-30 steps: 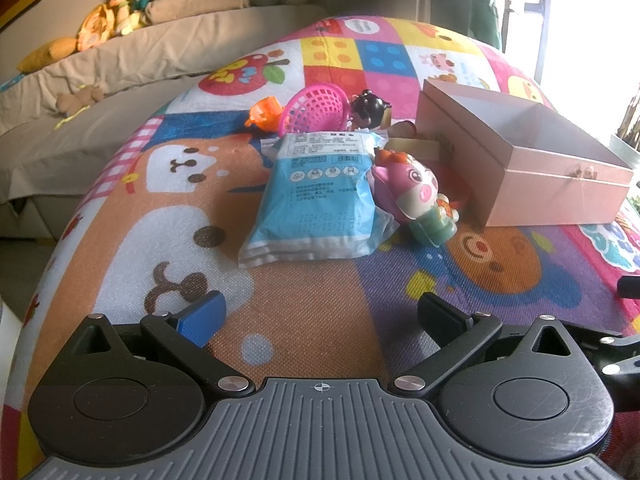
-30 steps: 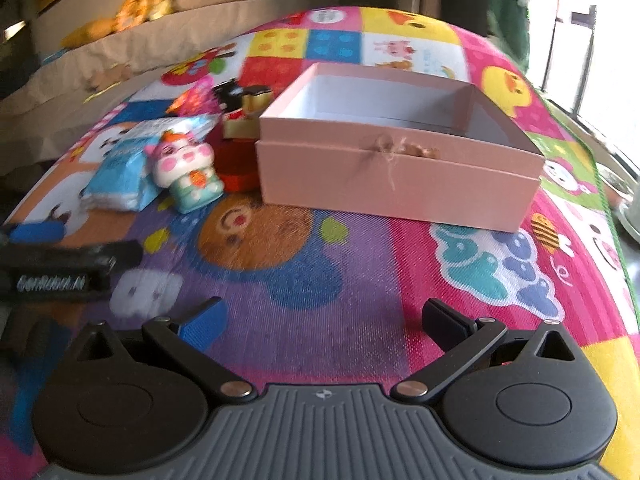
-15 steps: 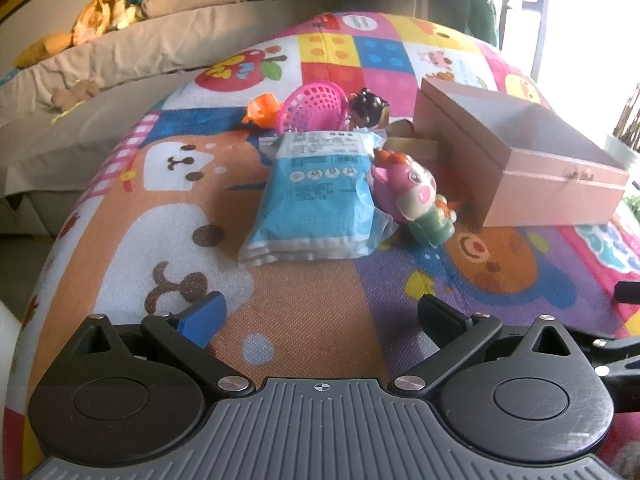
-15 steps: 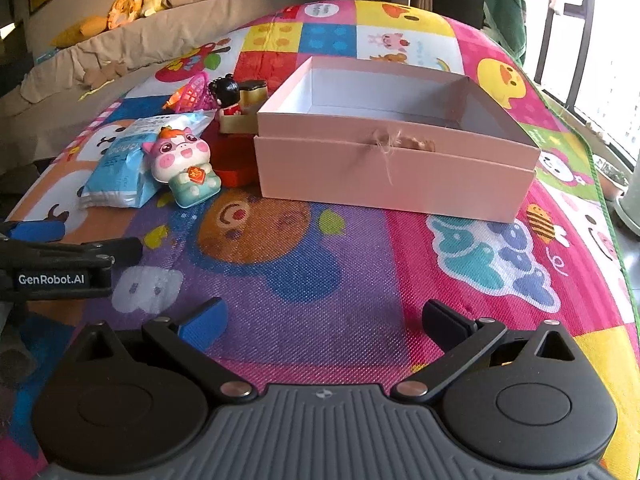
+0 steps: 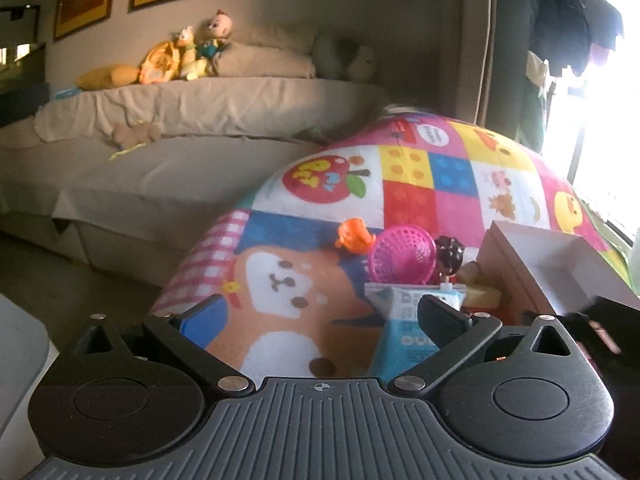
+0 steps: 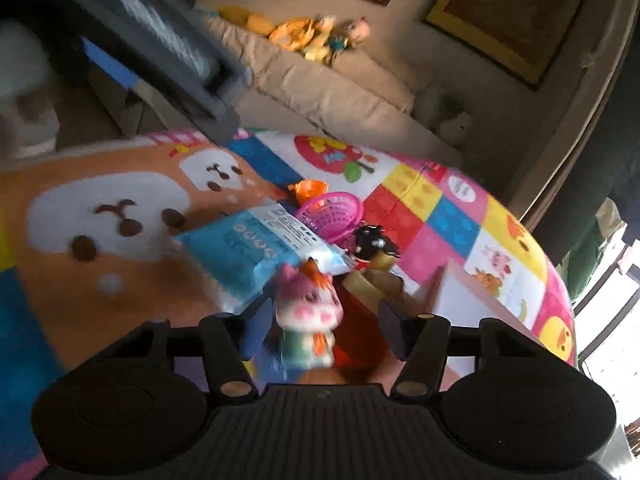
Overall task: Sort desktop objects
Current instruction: 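Grasp the pink-and-white cat figurine with the right tool while the left tool grasps the blue packet, then carry the cat figurine and blue packet into the pink box and release both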
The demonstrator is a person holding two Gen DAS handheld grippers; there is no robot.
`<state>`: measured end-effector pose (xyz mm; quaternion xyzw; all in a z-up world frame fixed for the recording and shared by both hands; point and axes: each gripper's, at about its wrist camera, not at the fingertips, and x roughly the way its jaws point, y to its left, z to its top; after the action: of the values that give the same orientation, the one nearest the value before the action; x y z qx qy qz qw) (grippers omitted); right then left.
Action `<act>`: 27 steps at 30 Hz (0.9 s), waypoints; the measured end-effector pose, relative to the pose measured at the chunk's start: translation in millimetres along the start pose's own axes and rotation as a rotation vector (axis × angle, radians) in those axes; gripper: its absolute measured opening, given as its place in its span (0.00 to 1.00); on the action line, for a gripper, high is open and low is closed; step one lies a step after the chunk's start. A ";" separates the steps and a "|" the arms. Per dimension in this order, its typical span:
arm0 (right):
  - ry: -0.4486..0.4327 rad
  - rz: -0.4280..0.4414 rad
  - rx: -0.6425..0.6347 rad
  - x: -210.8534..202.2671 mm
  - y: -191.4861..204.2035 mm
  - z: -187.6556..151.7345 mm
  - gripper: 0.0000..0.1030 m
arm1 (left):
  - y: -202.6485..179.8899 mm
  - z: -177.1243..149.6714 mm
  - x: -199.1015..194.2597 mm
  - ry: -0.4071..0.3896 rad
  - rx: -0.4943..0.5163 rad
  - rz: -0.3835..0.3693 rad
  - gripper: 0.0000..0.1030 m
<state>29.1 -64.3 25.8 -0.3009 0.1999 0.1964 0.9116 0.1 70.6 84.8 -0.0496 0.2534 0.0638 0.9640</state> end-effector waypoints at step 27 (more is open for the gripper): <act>0.248 0.101 0.409 -99.5 -106.5 -104.9 0.39 | -71.7 -39.5 42.8 0.244 0.206 -0.105 0.58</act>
<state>-29.7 -232.7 46.3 -0.1215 0.3605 0.1588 0.9111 28.6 -1.0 34.0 0.0287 0.3708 -0.0195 0.9281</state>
